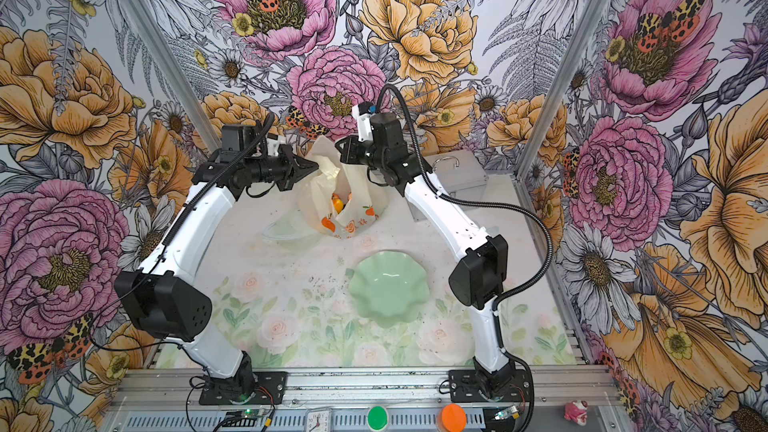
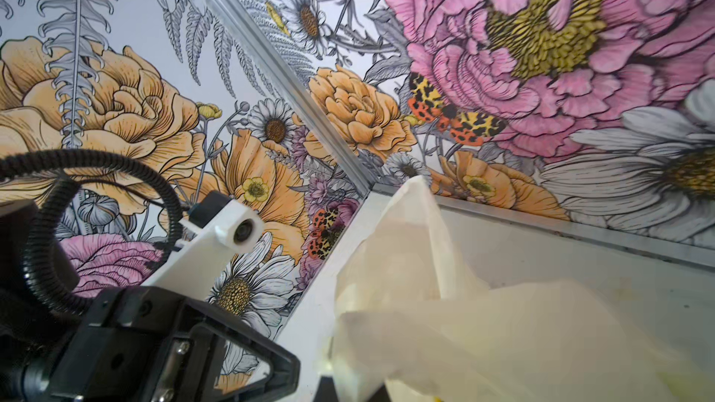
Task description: Place the fruits into the plastic bag
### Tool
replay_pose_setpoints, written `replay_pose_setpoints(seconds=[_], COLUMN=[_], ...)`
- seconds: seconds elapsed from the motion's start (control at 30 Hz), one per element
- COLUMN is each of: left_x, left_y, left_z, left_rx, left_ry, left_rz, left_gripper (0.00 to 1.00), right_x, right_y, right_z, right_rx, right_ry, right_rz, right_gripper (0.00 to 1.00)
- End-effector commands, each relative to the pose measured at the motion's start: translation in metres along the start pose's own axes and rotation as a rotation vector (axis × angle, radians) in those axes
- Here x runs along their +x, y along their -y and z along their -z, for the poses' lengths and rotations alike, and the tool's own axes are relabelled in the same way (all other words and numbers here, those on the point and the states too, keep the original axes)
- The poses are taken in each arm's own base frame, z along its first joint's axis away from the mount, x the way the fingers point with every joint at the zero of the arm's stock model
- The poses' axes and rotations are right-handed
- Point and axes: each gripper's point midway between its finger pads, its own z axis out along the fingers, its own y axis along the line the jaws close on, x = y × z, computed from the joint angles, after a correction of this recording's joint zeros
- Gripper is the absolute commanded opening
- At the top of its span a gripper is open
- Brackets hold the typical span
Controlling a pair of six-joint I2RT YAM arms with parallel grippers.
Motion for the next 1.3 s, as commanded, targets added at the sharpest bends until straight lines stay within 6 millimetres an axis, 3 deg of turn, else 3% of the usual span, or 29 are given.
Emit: replay_pose_setpoints(seconds=[0.0, 0.2, 0.33, 0.53, 0.7, 0.8, 0.9, 1.0, 1.07, 1.1, 1.13, 1.17, 1.2, 1.27], left_x=[-0.01, -0.015, -0.008, 0.02, 0.044, 0.054, 0.06, 0.061, 0.06, 0.058, 0.058, 0.057, 0.055, 0.055], left_y=[0.008, 0.002, -0.02, -0.065, -0.098, -0.111, -0.12, -0.122, -0.119, -0.117, -0.115, -0.114, -0.113, -0.11], left_z=[0.006, 0.044, 0.071, 0.084, 0.087, 0.087, 0.089, 0.092, 0.095, 0.097, 0.098, 0.1, 0.103, 0.109], left_rx=[0.012, -0.005, -0.039, -0.107, -0.152, -0.172, -0.192, -0.195, -0.196, -0.197, -0.199, -0.204, -0.215, -0.229], left_ry=[0.034, 0.129, 0.179, 0.189, 0.171, 0.161, 0.162, 0.171, 0.184, 0.193, 0.201, 0.211, 0.229, 0.259], left_rz=[-0.024, -0.031, -0.012, 0.014, 0.042, 0.043, 0.038, 0.026, 0.003, -0.013, -0.03, -0.051, -0.078, -0.125], left_gripper=[0.0, 0.09, 0.1, 0.15, 0.19, 0.22, 0.27, 0.32, 0.39, 0.45, 0.56, 0.69, 0.97, 0.99], right_x=[0.016, 0.053, 0.084, 0.149, 0.195, 0.209, 0.194, 0.162, 0.143, 0.13, 0.121, 0.112, 0.105, 0.094], right_y=[-0.015, -0.005, 0.022, 0.074, 0.119, 0.134, 0.126, 0.106, 0.092, 0.083, 0.077, 0.068, 0.061, 0.048], right_z=[-0.026, -0.066, -0.093, -0.124, -0.131, -0.129, -0.121, -0.102, -0.084, -0.072, -0.06, -0.048, -0.035, -0.011], right_rx=[-0.094, -0.141, -0.105, 0.003, 0.114, 0.149, 0.143, 0.133, 0.136, 0.142, 0.152, 0.153, 0.157, 0.165], right_ry=[-0.045, -0.135, -0.192, -0.29, -0.356, -0.384, -0.369, -0.337, -0.322, -0.305, -0.292, -0.277, -0.265, -0.248], right_rz=[-0.05, -0.149, -0.238, -0.33, -0.365, -0.374, -0.32, -0.248, -0.203, -0.173, -0.15, -0.131, -0.112, -0.082], right_gripper=[0.0, 0.09, 0.11, 0.11, 0.15, 0.19, 0.33, 0.48, 0.66, 0.87, 0.99, 1.0, 1.0, 1.0])
